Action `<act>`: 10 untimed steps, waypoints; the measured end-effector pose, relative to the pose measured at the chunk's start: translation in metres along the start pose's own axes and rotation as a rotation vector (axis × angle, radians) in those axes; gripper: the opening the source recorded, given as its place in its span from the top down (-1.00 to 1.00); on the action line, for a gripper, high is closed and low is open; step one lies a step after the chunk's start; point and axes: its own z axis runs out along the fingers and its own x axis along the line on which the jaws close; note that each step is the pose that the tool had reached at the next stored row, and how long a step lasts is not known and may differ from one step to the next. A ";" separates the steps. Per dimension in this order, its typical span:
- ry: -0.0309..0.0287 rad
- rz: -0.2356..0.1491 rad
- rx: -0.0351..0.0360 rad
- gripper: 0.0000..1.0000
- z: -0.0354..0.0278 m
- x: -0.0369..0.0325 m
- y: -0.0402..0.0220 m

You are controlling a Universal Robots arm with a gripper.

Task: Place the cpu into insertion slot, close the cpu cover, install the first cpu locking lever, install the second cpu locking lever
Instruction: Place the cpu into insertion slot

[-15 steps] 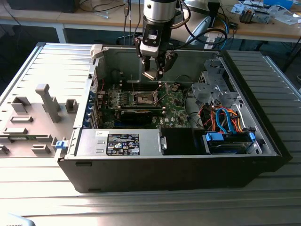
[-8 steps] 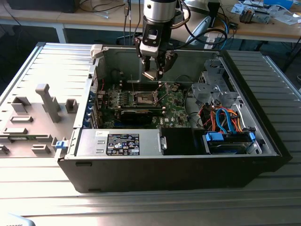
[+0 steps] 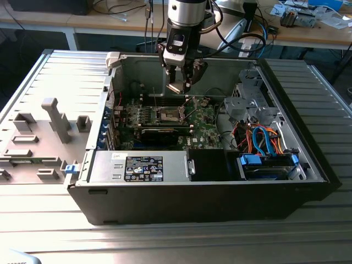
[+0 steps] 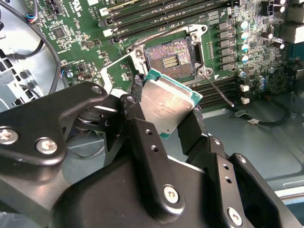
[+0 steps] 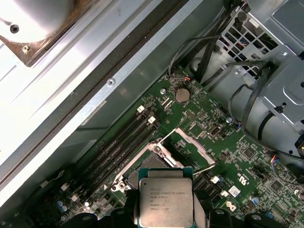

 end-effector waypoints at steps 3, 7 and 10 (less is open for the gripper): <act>0.0000 0.001 -0.0001 -0.08 0.0000 0.0000 0.0000; 0.0000 0.003 -0.0001 -0.08 0.0001 0.0000 0.0000; -0.0001 0.005 0.0000 -0.08 0.0001 0.0000 0.0000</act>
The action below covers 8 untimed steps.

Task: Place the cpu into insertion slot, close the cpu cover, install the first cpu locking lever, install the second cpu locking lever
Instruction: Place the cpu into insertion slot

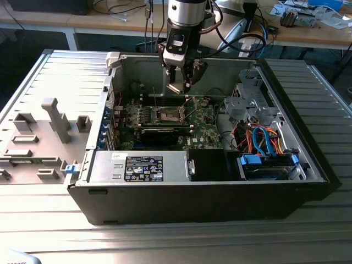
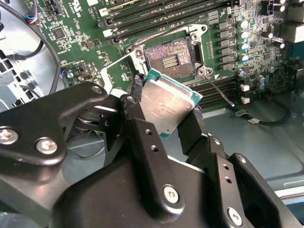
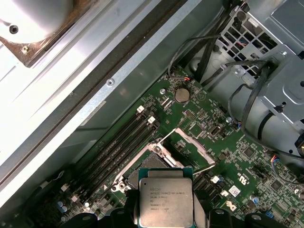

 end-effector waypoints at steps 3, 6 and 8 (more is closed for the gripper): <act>0.0000 0.001 -0.0001 -0.08 0.0001 0.0000 0.0000; 0.0000 0.003 0.0000 -0.08 0.0001 0.0000 0.0000; 0.0000 0.005 -0.0001 -0.08 0.0002 0.0000 0.0000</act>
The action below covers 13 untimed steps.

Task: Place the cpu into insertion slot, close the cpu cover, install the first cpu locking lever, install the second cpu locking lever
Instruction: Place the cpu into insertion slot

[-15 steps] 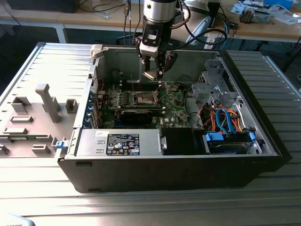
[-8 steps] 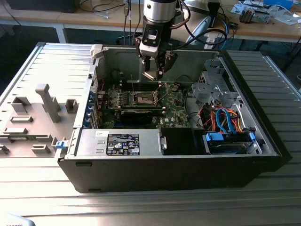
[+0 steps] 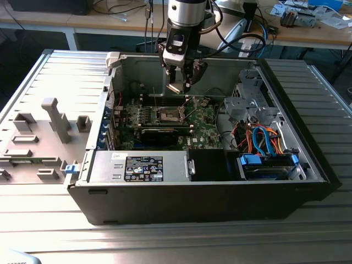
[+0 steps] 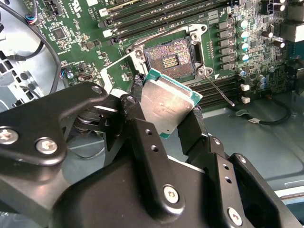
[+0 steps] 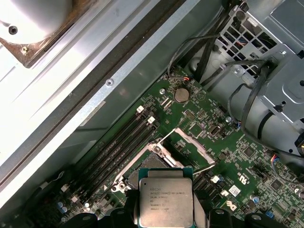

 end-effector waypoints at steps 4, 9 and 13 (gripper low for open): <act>-0.0001 0.009 -0.0001 -0.08 0.0001 0.0000 0.0000; -0.0004 0.037 -0.0003 -0.08 0.0004 0.0000 0.0000; -0.0004 0.047 -0.0005 -0.08 0.0005 0.0000 0.0000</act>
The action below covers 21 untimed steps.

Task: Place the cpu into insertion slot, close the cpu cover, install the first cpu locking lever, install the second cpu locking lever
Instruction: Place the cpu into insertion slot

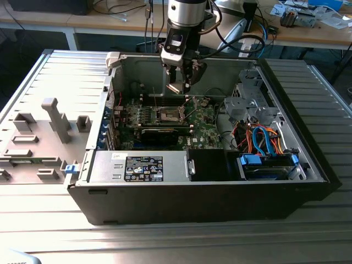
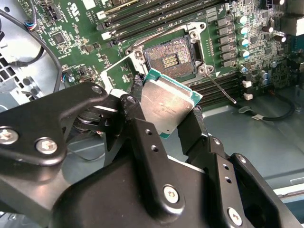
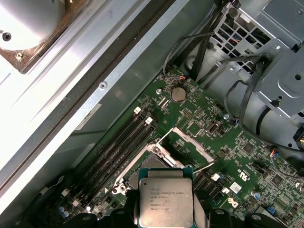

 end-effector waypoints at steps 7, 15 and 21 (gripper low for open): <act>-0.0003 0.019 -0.0001 -0.08 0.0002 0.0000 0.0000; -0.0004 0.034 -0.0003 -0.08 0.0004 0.0000 0.0000; -0.0005 0.046 -0.0005 -0.08 0.0005 0.0000 0.0000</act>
